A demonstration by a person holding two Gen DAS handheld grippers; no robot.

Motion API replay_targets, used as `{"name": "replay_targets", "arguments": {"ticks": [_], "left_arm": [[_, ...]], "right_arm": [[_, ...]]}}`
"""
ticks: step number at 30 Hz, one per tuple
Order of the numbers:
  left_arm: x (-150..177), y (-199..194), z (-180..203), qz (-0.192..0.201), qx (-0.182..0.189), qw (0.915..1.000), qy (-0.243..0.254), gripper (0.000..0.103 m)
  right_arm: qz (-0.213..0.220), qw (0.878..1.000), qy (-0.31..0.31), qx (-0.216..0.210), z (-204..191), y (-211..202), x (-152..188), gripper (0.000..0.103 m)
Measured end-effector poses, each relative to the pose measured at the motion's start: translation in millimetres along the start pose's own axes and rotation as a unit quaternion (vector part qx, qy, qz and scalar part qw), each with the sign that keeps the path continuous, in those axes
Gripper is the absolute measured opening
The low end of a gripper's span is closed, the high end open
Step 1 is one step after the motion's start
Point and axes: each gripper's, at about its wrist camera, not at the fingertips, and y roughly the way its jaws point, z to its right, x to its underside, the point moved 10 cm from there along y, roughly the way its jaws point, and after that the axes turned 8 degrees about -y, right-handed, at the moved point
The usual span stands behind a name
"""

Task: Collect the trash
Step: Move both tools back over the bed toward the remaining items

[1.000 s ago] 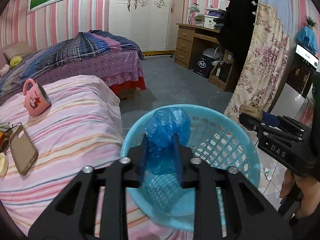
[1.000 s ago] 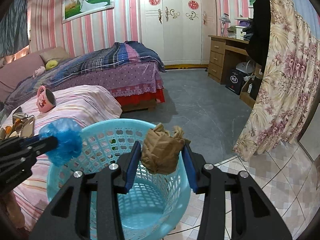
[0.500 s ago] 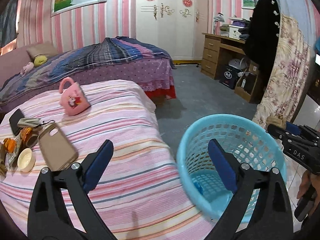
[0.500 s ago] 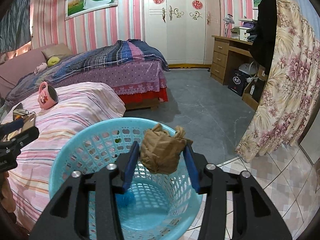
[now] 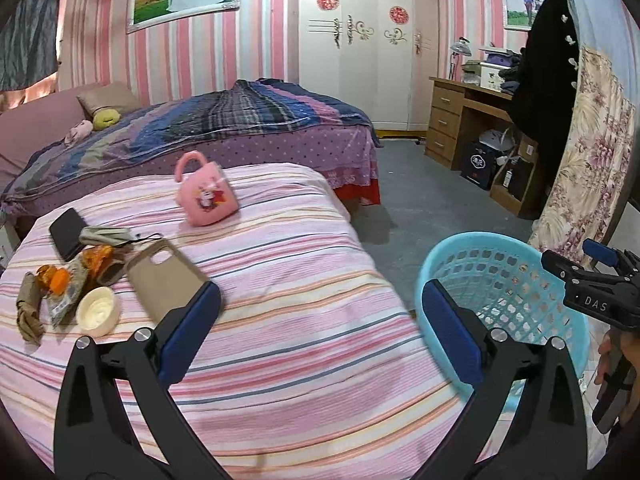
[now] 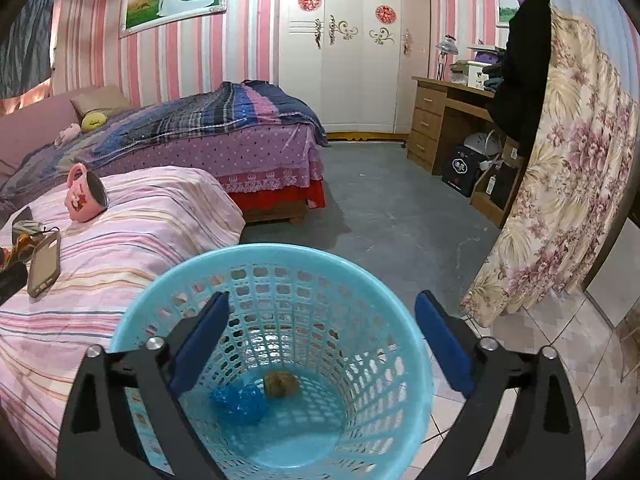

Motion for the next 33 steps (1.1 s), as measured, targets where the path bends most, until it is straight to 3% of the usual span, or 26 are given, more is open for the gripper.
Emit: {"name": "replay_targets", "arguments": {"ticks": [14, 24, 33], "left_arm": [[-5.1, -28.5, -94.8, -0.001, -0.041, 0.9989, -0.025, 0.097], [-8.2, -51.8, -189.5, 0.019, -0.107, 0.9935, -0.034, 0.098], [1.6, -60.6, -276.1, 0.018, -0.153, 0.986, -0.065, 0.098]], "right_arm": [[0.026, 0.999, -0.014, -0.033, -83.7, -15.6, -29.2, 0.098], [0.038, 0.996, -0.041, -0.071, -160.9, -18.5, -40.0, 0.098], [0.03, 0.994, -0.07, -0.078, -201.5, -14.9, -37.5, 0.098]]}}
